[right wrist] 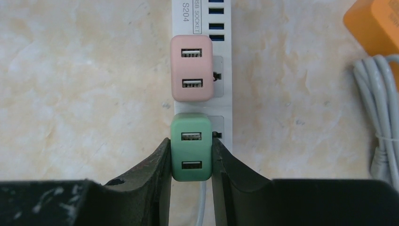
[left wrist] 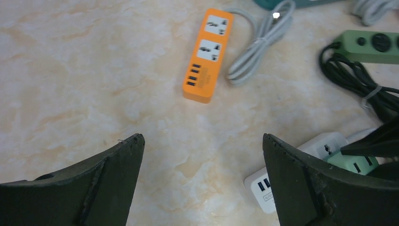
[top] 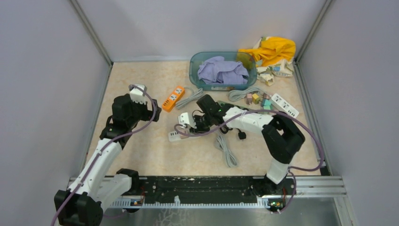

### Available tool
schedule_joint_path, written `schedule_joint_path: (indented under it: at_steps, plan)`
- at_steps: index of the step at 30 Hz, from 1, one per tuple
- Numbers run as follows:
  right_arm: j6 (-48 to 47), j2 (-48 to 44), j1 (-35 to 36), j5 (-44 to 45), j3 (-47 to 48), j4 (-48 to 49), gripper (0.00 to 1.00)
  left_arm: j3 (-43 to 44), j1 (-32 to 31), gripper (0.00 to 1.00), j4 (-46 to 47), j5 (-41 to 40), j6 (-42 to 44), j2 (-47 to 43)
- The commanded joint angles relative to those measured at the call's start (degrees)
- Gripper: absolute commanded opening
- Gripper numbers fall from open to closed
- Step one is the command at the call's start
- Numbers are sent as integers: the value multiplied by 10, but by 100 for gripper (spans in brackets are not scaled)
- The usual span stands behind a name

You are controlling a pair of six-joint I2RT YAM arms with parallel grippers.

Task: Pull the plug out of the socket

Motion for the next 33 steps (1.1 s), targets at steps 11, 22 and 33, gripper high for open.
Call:
schedule_joint_path:
  at_steps: [11, 22, 33]
  plan:
    - [-87, -184, -97, -129, -116, -105, 6, -53, -15, 94, 216, 420, -153, -3]
    - [-167, -185, -128, -165, -136, -169, 6, -165, -214, 94, 369, 279, -144, -27]
    - [-199, -166, -129, -170, -119, -221, 6, -343, -275, 94, 570, 259, -123, -80]
